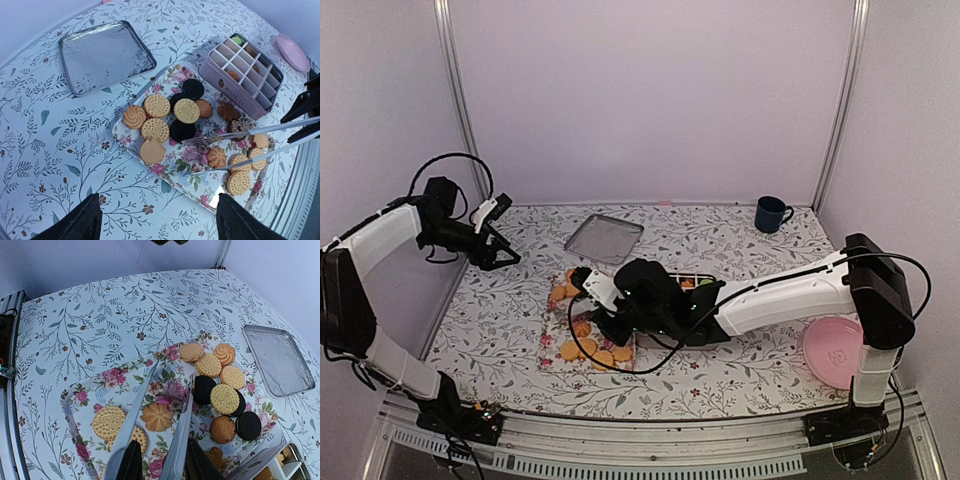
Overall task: Pack the cookies
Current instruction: Pass from the right arm to the left
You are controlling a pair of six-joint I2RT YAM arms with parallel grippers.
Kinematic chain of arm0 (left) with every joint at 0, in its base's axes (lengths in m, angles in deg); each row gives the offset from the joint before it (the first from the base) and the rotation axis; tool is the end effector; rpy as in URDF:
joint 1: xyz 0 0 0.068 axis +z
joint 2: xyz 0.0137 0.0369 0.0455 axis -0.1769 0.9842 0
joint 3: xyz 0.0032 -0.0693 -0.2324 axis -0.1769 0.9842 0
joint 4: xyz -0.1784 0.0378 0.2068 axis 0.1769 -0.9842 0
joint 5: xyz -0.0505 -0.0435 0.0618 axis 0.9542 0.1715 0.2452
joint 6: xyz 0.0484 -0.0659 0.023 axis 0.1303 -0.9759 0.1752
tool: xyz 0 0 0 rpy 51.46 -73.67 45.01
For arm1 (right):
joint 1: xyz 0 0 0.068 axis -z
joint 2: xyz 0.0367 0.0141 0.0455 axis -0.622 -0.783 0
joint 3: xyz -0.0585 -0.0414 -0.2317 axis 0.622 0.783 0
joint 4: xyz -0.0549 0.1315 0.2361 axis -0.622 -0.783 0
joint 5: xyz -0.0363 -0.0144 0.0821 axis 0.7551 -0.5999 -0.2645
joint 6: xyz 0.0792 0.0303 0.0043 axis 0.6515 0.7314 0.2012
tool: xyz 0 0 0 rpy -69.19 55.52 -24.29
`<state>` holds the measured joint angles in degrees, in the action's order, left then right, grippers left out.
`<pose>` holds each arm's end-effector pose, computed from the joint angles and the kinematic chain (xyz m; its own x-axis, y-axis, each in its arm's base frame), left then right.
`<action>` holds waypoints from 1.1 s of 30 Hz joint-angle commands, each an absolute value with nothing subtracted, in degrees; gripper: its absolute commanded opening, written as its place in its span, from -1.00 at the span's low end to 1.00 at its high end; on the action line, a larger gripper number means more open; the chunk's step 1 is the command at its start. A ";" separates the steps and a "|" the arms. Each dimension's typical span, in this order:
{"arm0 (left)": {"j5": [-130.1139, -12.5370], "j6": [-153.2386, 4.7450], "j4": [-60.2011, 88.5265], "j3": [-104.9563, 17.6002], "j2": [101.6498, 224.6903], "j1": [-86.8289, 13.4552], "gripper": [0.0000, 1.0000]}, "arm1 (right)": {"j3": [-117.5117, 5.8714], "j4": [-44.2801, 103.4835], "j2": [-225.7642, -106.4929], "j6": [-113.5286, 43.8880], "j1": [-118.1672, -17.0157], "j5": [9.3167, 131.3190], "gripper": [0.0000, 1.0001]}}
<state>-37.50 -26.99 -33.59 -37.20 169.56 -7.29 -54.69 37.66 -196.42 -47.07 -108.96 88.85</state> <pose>0.3168 -0.0341 0.2152 -0.5518 0.4054 -0.7288 0.7400 0.6410 -0.2037 0.1726 0.4452 0.1497 -0.0807 -0.5065 -0.8585 -0.8824 0.4369 -0.1748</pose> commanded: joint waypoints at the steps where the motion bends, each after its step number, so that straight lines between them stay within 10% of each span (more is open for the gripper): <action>1: -34.69 -17.61 -39.46 -33.17 171.40 -9.76 0.55 | -57.18 38.64 -194.12 -47.52 -109.29 90.46 -0.41; 33: -31.65 9.88 -40.33 -33.94 187.22 -25.63 -0.40 | -62.39 38.23 -195.53 -45.33 -107.25 88.69 -0.56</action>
